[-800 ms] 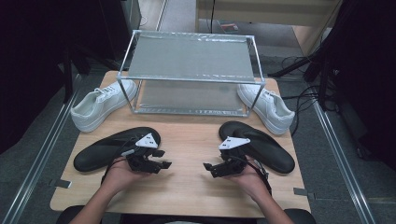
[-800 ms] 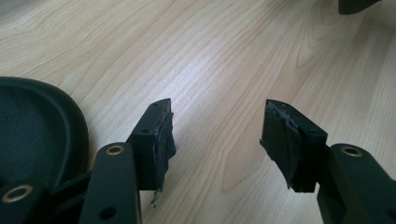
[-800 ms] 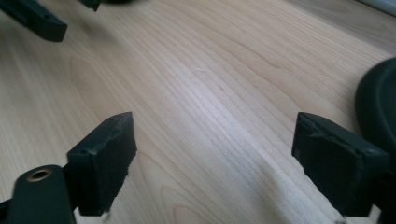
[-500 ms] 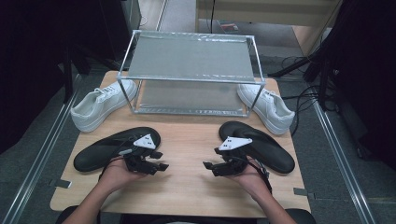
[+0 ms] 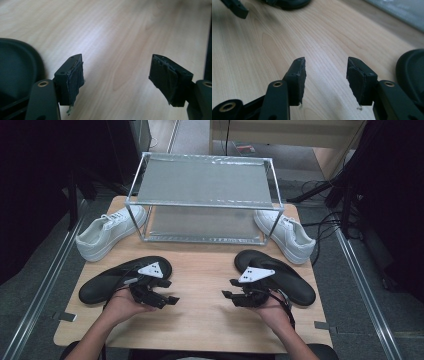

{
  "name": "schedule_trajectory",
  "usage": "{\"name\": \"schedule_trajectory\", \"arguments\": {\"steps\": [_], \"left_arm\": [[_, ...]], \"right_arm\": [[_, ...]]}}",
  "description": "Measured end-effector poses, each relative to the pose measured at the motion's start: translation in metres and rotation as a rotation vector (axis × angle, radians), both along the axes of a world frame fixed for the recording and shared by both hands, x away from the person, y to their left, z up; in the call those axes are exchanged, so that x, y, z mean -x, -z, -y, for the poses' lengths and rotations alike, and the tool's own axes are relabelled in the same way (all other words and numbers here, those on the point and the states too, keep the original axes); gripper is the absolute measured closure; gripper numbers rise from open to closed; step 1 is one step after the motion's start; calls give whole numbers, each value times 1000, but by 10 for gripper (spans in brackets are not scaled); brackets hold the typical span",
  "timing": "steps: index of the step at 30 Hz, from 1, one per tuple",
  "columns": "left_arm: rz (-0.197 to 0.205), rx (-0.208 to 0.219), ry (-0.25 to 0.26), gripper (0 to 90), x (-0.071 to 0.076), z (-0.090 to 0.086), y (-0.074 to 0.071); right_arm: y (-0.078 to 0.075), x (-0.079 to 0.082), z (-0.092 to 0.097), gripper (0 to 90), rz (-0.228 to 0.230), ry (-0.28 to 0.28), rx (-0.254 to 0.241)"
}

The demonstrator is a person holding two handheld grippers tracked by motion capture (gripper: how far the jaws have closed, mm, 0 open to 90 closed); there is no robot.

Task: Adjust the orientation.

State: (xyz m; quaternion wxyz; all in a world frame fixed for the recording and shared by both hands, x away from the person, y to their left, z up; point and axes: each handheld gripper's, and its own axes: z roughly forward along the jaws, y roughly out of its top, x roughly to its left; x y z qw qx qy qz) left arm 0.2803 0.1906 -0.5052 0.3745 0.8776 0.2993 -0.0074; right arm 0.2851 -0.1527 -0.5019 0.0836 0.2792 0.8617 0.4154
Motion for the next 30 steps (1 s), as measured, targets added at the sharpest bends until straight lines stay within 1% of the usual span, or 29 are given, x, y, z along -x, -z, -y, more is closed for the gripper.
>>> {"name": "schedule_trajectory", "arguments": {"steps": [1,2,3,4,5,7,9,10,12,13,15,17,18,22,24,27,30], "left_arm": [[0,-9,15,287,1,1,1],[-2,-17,26,321,1,2,1],[-2,-17,26,368,1,2,1],[-11,-56,44,429,2,3,2],[0,-83,54,445,2,3,3],[6,-100,54,458,2,1,4],[6,-96,42,450,2,-1,3],[4,-87,39,449,2,-3,3],[9,-86,34,440,3,-5,2],[13,-86,36,440,4,-8,1],[14,-78,25,428,6,-13,1],[13,-78,20,424,6,-15,1],[14,-72,6,420,7,-18,0],[18,-73,-7,411,8,-23,-2],[25,-76,-10,411,8,-25,-3],[22,-70,-23,413,8,-30,-4],[28,-74,-31,414,9,-34,-5]], "right_arm": [[0,-1,0,475,-4,3,-11],[0,-2,1,472,-3,8,-21],[-1,-2,2,473,-6,7,-32],[-2,-2,3,476,-4,2,-41],[-2,-2,3,485,-5,3,-44],[-2,-1,4,504,14,-15,-39],[-3,0,3,531,30,-27,-20],[-3,0,3,532,31,-33,-16],[-2,-1,3,531,29,-36,-15],[-2,-2,2,523,21,-41,-15],[-2,-5,2,489,6,-50,-30],[-2,-7,1,451,-2,-40,-24],[-2,-8,0,440,-6,-37,-17],[-1,-11,-4,437,-9,-39,10],[-1,-12,-6,447,-17,-48,8],[-1,-13,-8,447,-20,-55,-10],[-2,-13,-8,446,-24,-59,-20]]}}
